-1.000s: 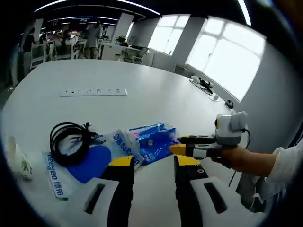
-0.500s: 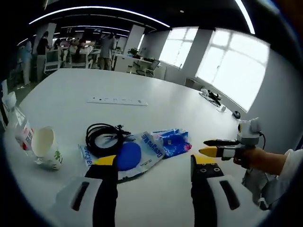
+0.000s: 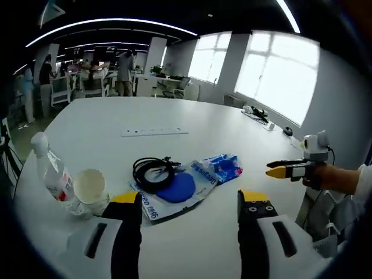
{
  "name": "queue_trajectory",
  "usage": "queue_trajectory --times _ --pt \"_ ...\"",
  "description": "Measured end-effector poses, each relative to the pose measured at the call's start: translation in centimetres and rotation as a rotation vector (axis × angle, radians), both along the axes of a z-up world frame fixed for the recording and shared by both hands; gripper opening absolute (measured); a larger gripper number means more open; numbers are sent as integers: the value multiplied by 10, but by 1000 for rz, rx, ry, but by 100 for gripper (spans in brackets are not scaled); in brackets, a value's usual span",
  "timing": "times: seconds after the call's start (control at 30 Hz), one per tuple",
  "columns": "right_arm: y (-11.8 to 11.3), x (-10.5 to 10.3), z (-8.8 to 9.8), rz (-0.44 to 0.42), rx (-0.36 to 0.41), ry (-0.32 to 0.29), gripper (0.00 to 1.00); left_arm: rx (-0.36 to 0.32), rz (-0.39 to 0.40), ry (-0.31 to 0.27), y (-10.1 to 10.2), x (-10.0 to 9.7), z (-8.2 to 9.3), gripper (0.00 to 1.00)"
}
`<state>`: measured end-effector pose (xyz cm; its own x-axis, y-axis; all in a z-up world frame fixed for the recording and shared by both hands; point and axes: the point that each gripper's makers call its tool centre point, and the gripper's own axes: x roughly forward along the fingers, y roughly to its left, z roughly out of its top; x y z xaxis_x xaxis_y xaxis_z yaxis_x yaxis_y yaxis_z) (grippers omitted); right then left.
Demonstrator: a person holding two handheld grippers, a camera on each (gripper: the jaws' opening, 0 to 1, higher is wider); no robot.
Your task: Arrange the tabletop items into an orderly group along one side of the table until the central work area is clear of visible clutter.
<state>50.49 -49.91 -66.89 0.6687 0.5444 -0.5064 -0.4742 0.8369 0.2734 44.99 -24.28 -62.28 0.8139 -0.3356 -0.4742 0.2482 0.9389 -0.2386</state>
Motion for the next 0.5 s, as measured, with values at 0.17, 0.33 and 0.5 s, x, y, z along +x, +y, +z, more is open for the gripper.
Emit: queue_trajectory --times 0.17,0.33,0.5 --pt "4 -14 1 -20 -4 10 64 6 -5 -13 19 -8 2 66" --pt "5 -29 -2 -38 -8 22 63 -10 -4 22 26 -22 -15 66" --pt "0 -39 -3 -65 -11 35 62 -28 -5 43 28 -28 -21 65"
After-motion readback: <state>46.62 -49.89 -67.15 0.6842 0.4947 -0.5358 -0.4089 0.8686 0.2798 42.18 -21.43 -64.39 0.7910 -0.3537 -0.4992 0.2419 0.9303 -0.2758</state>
